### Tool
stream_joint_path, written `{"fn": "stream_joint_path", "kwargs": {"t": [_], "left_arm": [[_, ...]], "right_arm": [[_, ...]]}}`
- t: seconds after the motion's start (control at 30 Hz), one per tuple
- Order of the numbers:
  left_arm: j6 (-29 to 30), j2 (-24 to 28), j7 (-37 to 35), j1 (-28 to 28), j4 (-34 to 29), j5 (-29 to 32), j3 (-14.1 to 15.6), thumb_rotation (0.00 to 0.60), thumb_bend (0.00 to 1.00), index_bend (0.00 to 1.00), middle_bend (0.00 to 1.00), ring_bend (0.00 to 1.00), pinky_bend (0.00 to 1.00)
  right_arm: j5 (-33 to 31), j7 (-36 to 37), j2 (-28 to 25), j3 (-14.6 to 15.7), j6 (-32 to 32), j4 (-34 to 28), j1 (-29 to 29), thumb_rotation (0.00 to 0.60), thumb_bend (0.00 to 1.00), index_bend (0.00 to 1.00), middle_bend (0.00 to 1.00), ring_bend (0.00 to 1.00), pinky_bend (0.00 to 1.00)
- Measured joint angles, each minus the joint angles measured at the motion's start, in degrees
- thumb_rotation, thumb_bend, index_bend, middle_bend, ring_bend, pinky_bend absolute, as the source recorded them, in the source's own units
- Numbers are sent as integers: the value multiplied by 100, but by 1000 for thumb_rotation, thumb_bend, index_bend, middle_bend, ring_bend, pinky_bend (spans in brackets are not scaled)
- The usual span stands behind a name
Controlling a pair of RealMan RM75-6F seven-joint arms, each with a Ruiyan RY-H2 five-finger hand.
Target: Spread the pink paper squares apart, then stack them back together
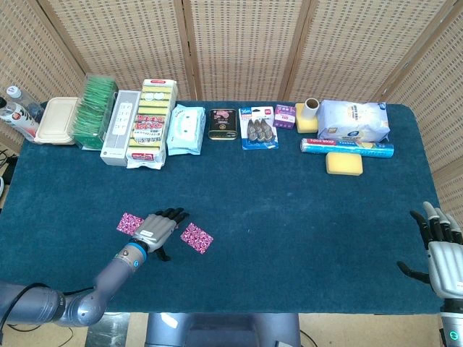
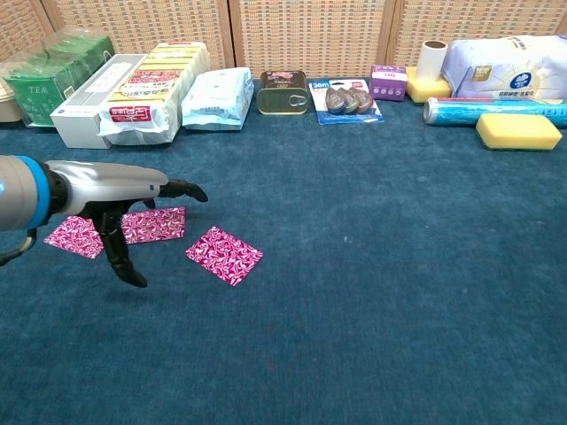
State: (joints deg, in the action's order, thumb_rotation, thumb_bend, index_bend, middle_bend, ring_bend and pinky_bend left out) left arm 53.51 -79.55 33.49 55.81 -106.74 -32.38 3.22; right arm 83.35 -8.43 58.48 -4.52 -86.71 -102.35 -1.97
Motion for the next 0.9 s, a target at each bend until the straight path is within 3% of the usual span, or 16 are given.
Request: {"fn": "stream_joint_path", "kwargs": {"t": [0.23, 0.4, 0.47, 0.6, 0.9], "left_arm": [[124, 321, -246, -336, -159, -583, 235, 600, 72, 0, 0, 40, 134], [259, 415, -637, -685, 86, -1308, 346, 600, 91, 1, 0, 40, 134], [282, 450, -867, -823, 237, -1579, 380, 600, 105, 45, 0, 40, 134], [298, 511, -1496, -1129, 684, -2192, 433, 600, 139, 206, 0, 40, 134], [252, 374, -3117, -1762, 2224, -3389, 441, 600, 193, 257, 0, 40, 134]], "right_arm": [[4, 49, -26, 2, -3, -16, 8, 600, 0, 104, 0, 0, 0], [14, 89, -47, 5, -5, -32, 12, 600, 0, 104, 0, 0, 0], [17, 91, -48, 6, -3, -34, 12, 600, 0, 104, 0, 0, 0], [30, 96, -48, 14, 4, -43, 10, 600, 0, 104, 0, 0, 0], [97, 123, -21, 54, 33, -57, 2, 600, 0, 102, 0, 0, 0]]}}
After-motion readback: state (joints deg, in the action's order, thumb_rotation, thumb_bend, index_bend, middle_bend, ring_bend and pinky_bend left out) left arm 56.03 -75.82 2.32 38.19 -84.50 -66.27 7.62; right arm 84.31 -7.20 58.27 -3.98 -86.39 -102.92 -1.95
